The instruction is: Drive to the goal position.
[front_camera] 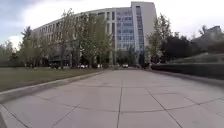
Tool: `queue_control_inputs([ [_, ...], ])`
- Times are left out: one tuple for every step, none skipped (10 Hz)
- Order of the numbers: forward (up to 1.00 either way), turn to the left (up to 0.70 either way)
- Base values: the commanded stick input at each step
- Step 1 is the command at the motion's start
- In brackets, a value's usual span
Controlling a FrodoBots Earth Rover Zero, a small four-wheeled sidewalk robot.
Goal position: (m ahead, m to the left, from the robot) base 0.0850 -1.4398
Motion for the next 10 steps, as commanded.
queue_control_inputs([
  [-0.7,0.0],
  [-0.7,0.0],
  [-0.7,0.0],
  [-0.7,0.0],
  [-0.7,0.0],
  [-0.7,0.0],
  [-0.7,0.0],
  [-0.7,0.0],
  [-0.7,0.0],
  [-0.7,0.0],
])
